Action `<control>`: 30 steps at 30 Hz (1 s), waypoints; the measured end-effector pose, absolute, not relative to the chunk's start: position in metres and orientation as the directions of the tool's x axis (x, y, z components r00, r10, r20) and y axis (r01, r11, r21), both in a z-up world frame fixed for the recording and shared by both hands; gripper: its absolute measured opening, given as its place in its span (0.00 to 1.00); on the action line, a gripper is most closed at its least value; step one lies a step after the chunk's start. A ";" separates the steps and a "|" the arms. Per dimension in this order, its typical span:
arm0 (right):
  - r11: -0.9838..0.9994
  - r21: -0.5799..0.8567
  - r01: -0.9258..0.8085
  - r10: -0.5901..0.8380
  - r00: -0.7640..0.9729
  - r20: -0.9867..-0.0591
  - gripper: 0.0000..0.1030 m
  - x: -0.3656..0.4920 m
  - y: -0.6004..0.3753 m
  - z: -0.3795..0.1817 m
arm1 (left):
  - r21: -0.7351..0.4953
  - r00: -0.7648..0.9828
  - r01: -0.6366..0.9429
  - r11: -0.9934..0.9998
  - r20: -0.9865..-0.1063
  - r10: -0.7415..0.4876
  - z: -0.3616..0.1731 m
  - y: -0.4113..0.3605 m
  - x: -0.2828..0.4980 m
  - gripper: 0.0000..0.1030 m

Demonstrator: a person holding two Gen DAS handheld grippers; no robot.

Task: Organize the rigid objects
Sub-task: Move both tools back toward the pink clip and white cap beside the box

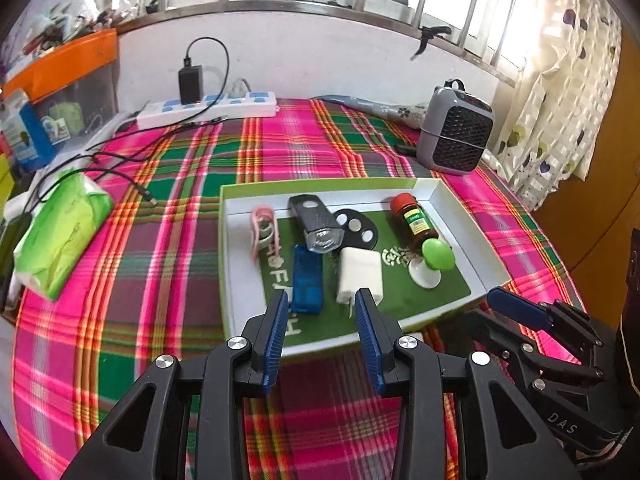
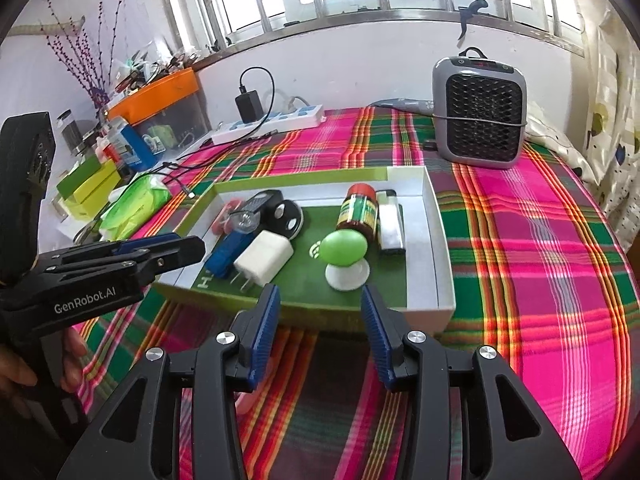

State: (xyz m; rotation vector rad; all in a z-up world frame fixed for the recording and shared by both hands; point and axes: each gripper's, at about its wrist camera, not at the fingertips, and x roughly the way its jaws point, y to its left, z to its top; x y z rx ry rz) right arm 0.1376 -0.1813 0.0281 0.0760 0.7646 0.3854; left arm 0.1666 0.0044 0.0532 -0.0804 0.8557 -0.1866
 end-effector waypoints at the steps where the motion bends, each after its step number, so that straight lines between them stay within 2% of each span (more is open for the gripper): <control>1: 0.927 0.207 -0.314 0.369 0.654 -0.661 0.42 0.135 -0.181 0.028 | -0.152 0.641 0.128 0.980 -0.741 -0.199 0.053 0.006 0.164 0.33; 17: 0.911 0.186 -0.369 0.389 0.616 -0.685 0.43 0.102 -0.148 0.019 | -0.173 0.639 0.108 0.979 -0.742 -0.201 0.043 0.022 0.135 0.33; 30: 0.941 0.107 -0.321 0.286 0.585 -0.759 0.44 0.104 -0.126 -0.002 | -0.192 0.617 0.128 0.973 -0.752 -0.230 0.032 0.027 0.125 0.33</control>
